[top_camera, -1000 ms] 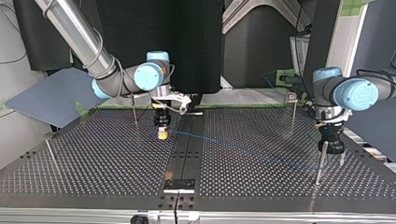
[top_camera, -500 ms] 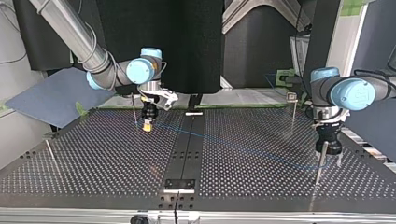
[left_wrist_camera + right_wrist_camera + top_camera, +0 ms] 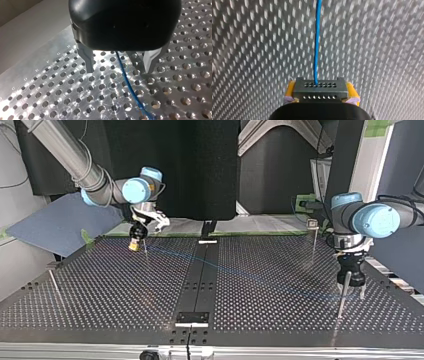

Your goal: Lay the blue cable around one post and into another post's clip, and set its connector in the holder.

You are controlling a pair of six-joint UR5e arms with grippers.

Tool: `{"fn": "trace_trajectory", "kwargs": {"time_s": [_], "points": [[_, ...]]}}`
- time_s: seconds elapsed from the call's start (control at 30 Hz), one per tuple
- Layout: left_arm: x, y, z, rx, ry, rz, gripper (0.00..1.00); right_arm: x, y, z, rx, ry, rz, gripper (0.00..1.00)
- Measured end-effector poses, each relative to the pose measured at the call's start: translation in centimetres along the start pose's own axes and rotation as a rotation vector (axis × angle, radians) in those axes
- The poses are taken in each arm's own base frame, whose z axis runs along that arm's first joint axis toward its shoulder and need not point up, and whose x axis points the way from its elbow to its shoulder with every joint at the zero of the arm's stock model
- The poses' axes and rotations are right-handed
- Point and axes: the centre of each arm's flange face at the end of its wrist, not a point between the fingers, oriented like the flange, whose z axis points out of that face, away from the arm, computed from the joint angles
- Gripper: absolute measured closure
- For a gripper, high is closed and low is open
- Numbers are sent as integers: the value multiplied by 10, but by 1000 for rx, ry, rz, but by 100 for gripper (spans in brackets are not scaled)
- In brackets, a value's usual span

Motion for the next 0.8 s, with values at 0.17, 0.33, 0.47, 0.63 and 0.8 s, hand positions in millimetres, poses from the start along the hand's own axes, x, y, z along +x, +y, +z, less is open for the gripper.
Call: {"fn": "trace_trajectory", "kwargs": {"time_s": [0.17, 0.33, 0.47, 0.63, 0.8], "points": [[1, -1, 0, 1, 1, 0, 0, -12, 31, 6, -19, 1, 7, 85], [2, -2, -1, 2, 2, 1, 0, -23, 56, 10, -24, 0, 10, 85], [2, -2, -1, 3, 3, 1, 0, -37, 83, 11, -60, -4, 7, 85], [2, -2, -1, 3, 2, 2, 0, -70, 121, 8, -129, -33, -3, 85], [2, -2, -1, 3, 2, 2, 0, -109, 143, -7, -162, -74, -9, 85]]}}
